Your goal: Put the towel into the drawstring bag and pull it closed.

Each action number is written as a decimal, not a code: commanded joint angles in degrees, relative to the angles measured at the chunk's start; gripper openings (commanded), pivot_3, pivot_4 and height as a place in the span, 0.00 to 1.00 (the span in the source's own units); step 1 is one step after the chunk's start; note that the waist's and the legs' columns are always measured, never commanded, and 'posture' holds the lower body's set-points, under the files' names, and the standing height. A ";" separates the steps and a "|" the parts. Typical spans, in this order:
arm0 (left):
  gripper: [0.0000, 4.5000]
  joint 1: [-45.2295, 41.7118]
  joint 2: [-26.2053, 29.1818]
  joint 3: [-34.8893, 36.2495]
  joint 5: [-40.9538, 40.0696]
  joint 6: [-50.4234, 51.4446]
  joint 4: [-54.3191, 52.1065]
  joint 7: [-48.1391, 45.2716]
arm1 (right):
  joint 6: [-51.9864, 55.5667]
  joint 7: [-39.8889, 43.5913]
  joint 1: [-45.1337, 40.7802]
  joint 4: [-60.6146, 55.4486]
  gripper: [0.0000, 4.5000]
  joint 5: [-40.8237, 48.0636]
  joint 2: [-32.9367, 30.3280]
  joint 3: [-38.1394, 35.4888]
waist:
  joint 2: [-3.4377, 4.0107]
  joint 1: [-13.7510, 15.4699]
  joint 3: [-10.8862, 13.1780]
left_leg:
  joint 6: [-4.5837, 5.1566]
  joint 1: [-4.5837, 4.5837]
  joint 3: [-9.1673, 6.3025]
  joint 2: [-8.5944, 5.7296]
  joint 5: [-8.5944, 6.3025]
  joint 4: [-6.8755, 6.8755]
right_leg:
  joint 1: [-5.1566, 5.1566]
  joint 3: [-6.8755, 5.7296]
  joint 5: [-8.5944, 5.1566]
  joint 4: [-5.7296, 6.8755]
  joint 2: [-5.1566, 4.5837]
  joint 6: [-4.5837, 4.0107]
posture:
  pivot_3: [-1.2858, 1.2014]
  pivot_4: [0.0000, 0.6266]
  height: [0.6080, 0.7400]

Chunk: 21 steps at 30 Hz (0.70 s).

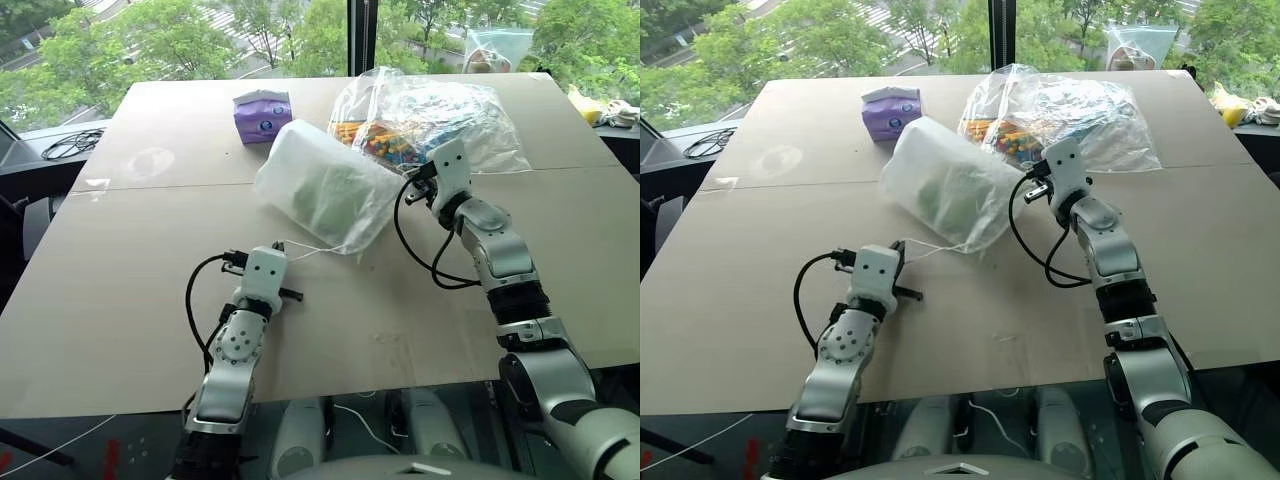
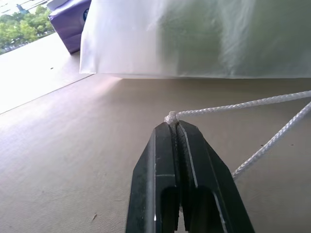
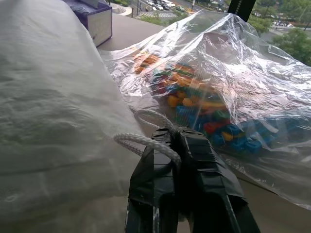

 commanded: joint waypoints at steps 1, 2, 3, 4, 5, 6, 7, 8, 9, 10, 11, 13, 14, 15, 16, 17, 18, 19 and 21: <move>0.01 -1.51 -0.19 4.05 2.75 -0.92 -2.15 5.34 | -0.19 -0.10 -0.78 -2.49 0.00 0.05 -0.71 -0.48 | 0.00 0.02 0.00 | 0.00 -0.02 -0.01 0.00 0.00 0.00 | -0.01 -0.02 0.00 0.00 0.00 0.00 | 0.52 0.24 1.00; 0.01 -2.12 -0.18 5.25 3.40 -0.41 -2.11 6.76 | -0.41 -0.43 -0.83 -2.31 0.00 -0.12 -0.88 -0.69 | 0.00 0.06 0.00 | 0.00 -0.03 -0.04 0.00 0.00 0.00 | -0.01 -0.06 0.00 0.00 0.00 0.00 | 0.52 0.24 1.00; 0.01 -2.80 -0.02 6.47 4.26 -0.07 -2.10 8.30 | -0.73 -1.12 -1.00 -1.97 0.00 -0.35 -1.03 -1.04 | 0.00 0.09 0.00 | 0.00 -0.04 -0.06 0.00 0.00 0.00 | -0.01 -0.10 0.00 0.00 0.00 0.00 | 0.52 0.24 1.00; 0.01 -3.66 0.14 7.95 5.06 0.31 -2.17 9.97 | -1.25 -2.36 -1.32 -1.39 0.00 -0.81 -1.22 -1.53 | 0.00 0.13 0.00 | 0.00 -0.05 -0.07 0.00 0.00 0.00 | -0.01 -0.12 0.00 0.00 0.00 0.00 | 0.52 0.24 1.00; 0.01 -4.48 0.45 9.20 6.05 0.62 -2.38 11.47 | -2.06 -4.12 -1.70 -0.69 0.00 -1.60 -1.49 -2.00 | -0.01 0.15 0.01 | 0.00 -0.06 -0.08 0.00 0.00 0.00 | -0.01 -0.14 0.00 -0.01 0.00 0.00 | 0.52 0.24 1.00; 0.01 -5.11 0.81 10.03 7.06 0.70 -2.53 12.62 | -2.88 -5.72 -2.05 0.07 0.00 -2.36 -1.82 -2.34 | -0.01 0.15 0.00 | 0.00 -0.06 -0.08 0.00 0.00 0.00 | 0.00 -0.16 0.00 -0.02 -0.01 0.00 | 0.52 0.24 1.00; 0.01 -5.99 1.50 11.14 8.55 0.69 -2.84 14.15 | -4.60 -8.18 -2.54 1.50 0.00 -4.03 -2.68 -2.53 | -0.01 0.15 0.01 | 0.00 -0.06 -0.07 -0.01 0.00 0.00 | 0.00 -0.15 0.00 -0.01 -0.02 0.01 | 0.52 0.24 1.00; 0.01 -6.67 2.04 12.02 9.68 0.65 -3.03 15.33 | -6.05 -10.18 -3.00 2.88 0.00 -5.38 -3.46 -2.62 | -0.01 0.15 0.01 | 0.00 -0.06 -0.05 -0.02 0.00 0.00 | 0.00 -0.14 0.00 -0.02 -0.02 0.01 | 0.52 0.24 1.00; 0.01 -7.51 2.53 13.03 10.93 1.08 -3.50 16.72 | -7.63 -12.86 -3.60 4.52 0.00 -6.62 -4.25 -3.07 | -0.01 0.15 0.01 | 0.00 -0.08 -0.05 -0.03 0.00 0.01 | -0.01 -0.15 0.00 -0.02 -0.03 0.01 | 0.52 0.24 1.00; 0.01 -8.40 2.98 14.05 12.07 1.55 -4.09 18.00 | -9.10 -15.68 -4.26 6.04 0.00 -7.55 -4.86 -3.73 | -0.02 0.20 0.01 | 0.00 -0.07 -0.02 -0.03 0.00 0.01 | -0.01 -0.14 0.00 -0.02 -0.04 0.01 | 0.52 0.24 1.00; 0.01 -9.43 3.47 15.04 13.26 2.28 -4.74 19.17 | -10.41 -18.58 -4.88 7.29 0.00 -8.36 -5.44 -4.45 | -0.02 0.21 0.02 | 0.00 -0.08 -0.02 -0.04 0.00 0.01 | -0.01 -0.14 0.00 -0.03 -0.05 0.01 | 0.52 0.24 1.00; 0.01 -11.50 4.24 16.86 15.30 3.79 -5.92 20.96 | -12.70 -23.10 -5.77 9.15 0.00 -9.73 -6.46 -5.56 | -0.03 0.22 0.02 | 0.00 -0.10 -0.02 -0.04 0.00 0.01 | -0.01 -0.14 0.00 -0.04 -0.06 0.01 | 0.52 0.24 1.00; 0.01 -12.74 4.70 17.83 16.09 4.65 -6.33 21.81 | -13.35 -25.25 -6.15 9.84 0.00 -10.12 -6.88 -6.28 | -0.03 0.17 0.02 | 0.00 -0.10 -0.02 -0.04 0.00 0.01 | -0.01 -0.14 0.00 -0.04 -0.06 0.01 | 0.52 0.24 1.00; 0.01 -14.53 5.52 19.11 17.19 5.85 -6.52 22.83 | -13.98 -27.38 -6.51 10.59 0.00 -10.49 -7.41 -7.04 | -0.03 0.17 0.02 | 0.00 -0.08 0.01 -0.04 0.00 -0.01 | -0.01 -0.11 0.00 -0.04 -0.06 0.01 | 0.52 0.24 1.00; 0.01 -16.02 6.09 20.14 17.83 6.84 -6.52 23.63 | -14.47 -29.00 -6.80 11.23 0.00 -10.73 -7.76 -7.60 | -0.04 0.16 0.02 | 0.00 -0.09 0.00 -0.04 0.00 -0.02 | -0.01 -0.12 0.00 -0.04 -0.05 0.01 | 0.52 0.24 1.00; 0.01 -17.94 6.80 21.38 18.22 8.11 -6.16 24.48 | -14.75 -30.71 -7.12 11.86 0.00 -10.71 -8.03 -8.28 | -0.04 0.16 0.03 | 0.00 -0.09 -0.01 -0.04 0.00 -0.02 | -0.01 -0.12 0.00 -0.03 -0.05 0.01 | 0.52 0.24 1.00; 0.01 -19.43 7.36 22.25 18.43 8.99 -5.74 25.04 | -14.95 -31.91 -7.40 12.43 0.00 -10.57 -8.17 -8.73 | -0.04 0.14 0.03 | -0.01 -0.10 0.00 -0.04 0.00 -0.02 | -0.01 -0.12 0.01 -0.03 -0.03 0.01 | 0.52 0.24 1.00; 0.01 -20.30 7.66 22.69 18.50 9.54 -5.45 25.32 | -15.14 -32.65 -7.61 12.88 0.00 -10.41 -8.23 -8.95 | -0.04 0.05 0.03 | -0.01 -0.09 -0.01 -0.04 0.00 -0.03 | -0.01 -0.12 0.01 -0.03 -0.03 0.01 | 0.52 0.24 1.00; 0.01 -23.28 9.68 23.75 18.42 10.03 -3.73 25.78 | -15.31 -34.21 -8.32 13.62 0.00 -9.93 -8.51 -9.55 | -0.04 -0.05 0.03 | -0.01 -0.05 0.05 -0.04 0.00 -0.05 | -0.01 -0.07 0.01 -0.04 -0.03 0.01 | 0.52 0.24 1.00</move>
